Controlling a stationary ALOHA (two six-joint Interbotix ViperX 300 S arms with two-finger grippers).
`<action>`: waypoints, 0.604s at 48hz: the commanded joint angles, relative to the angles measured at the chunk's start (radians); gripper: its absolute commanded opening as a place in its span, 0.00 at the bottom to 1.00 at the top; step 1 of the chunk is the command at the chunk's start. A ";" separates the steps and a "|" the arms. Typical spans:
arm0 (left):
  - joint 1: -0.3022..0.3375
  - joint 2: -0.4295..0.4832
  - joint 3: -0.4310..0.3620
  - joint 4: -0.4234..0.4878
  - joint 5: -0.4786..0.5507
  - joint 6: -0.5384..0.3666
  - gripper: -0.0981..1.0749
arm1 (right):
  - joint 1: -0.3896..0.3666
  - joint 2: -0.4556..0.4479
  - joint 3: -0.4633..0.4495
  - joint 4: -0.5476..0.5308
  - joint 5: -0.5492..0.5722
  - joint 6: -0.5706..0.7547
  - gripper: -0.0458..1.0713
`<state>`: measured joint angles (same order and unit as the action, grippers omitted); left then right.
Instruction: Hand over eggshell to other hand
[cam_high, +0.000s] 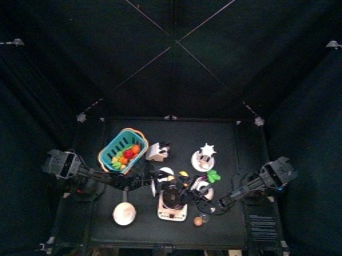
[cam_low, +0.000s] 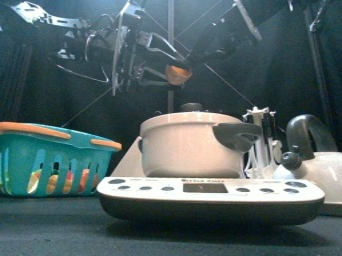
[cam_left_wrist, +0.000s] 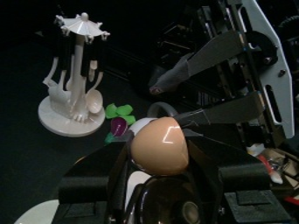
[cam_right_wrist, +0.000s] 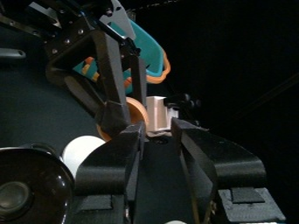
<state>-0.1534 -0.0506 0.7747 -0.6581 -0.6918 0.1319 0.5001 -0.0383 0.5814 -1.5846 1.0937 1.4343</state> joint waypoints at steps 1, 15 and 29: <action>0.009 -0.021 -0.005 0.000 -0.005 0.003 0.70 | 0.017 -0.041 -0.003 -0.005 0.011 0.003 0.68; 0.011 -0.025 0.000 0.000 -0.005 0.003 0.70 | 0.029 -0.051 0.008 -0.005 0.040 0.003 0.68; 0.011 -0.026 0.014 -0.002 -0.005 0.003 0.70 | 0.037 -0.052 0.015 0.003 0.103 0.005 0.68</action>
<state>-0.1442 -0.0568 0.7931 -0.6611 -0.6918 0.1319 0.5323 -0.0552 0.6059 -1.5800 1.1689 1.4343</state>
